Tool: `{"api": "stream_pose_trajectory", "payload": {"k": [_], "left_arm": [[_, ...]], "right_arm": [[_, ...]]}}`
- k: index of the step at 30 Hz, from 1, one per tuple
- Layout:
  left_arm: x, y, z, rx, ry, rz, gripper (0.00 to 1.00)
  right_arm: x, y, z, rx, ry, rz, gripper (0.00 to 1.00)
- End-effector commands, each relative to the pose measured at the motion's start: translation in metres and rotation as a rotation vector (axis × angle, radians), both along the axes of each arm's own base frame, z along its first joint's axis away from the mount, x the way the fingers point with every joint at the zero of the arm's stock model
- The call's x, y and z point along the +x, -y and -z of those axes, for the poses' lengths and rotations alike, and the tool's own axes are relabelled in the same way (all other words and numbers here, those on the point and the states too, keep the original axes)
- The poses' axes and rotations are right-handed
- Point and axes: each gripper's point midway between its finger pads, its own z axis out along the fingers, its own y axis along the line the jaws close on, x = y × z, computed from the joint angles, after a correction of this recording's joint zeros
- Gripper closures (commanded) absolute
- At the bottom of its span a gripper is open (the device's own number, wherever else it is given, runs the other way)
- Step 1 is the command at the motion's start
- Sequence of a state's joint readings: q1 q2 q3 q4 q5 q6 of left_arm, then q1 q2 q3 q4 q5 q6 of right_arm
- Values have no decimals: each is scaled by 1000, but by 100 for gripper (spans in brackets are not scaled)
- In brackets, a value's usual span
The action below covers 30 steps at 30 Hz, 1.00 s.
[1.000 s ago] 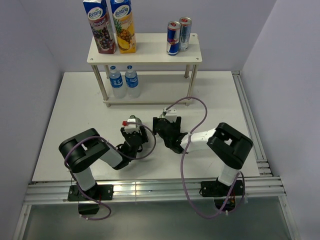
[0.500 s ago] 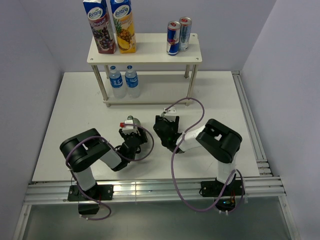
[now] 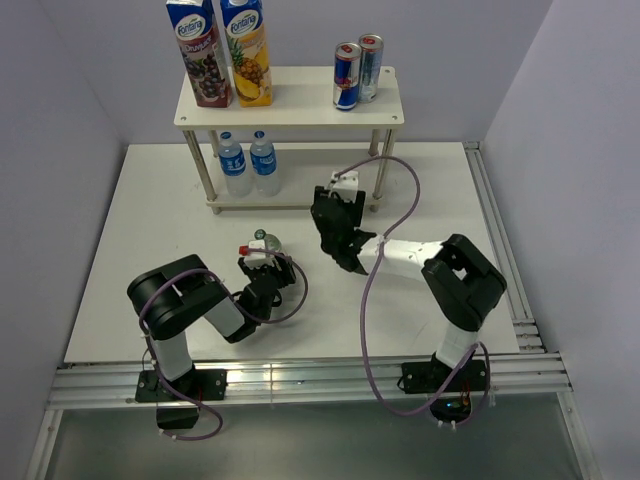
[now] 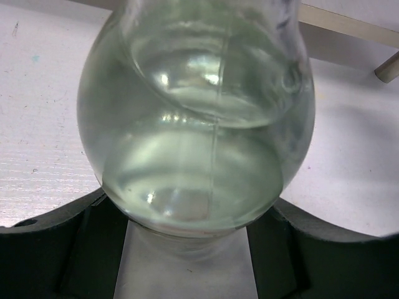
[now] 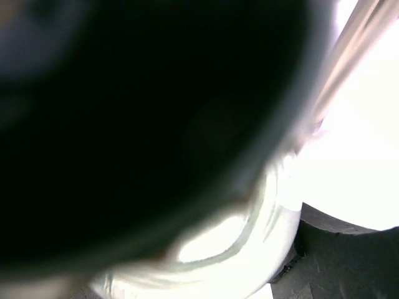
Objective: Place and organize the beverage onto the shelf
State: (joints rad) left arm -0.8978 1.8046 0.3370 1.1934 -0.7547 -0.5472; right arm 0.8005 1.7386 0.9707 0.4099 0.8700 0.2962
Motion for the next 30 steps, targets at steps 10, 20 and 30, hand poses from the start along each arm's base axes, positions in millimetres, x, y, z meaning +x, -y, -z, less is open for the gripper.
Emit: {"api": "stream_pose_trajectory", "payload": {"k": [10, 20, 30], "left_arm": [[-11, -1, 30, 29, -85, 32, 100], [-9, 6, 38, 47, -95, 38, 100], [-9, 13, 38, 73, -95, 42, 100]], "right_arm": [[106, 28, -67, 104, 150, 160, 100], [144, 53, -53, 127, 129, 212, 100], [143, 60, -35, 146, 93, 232, 0]]}}
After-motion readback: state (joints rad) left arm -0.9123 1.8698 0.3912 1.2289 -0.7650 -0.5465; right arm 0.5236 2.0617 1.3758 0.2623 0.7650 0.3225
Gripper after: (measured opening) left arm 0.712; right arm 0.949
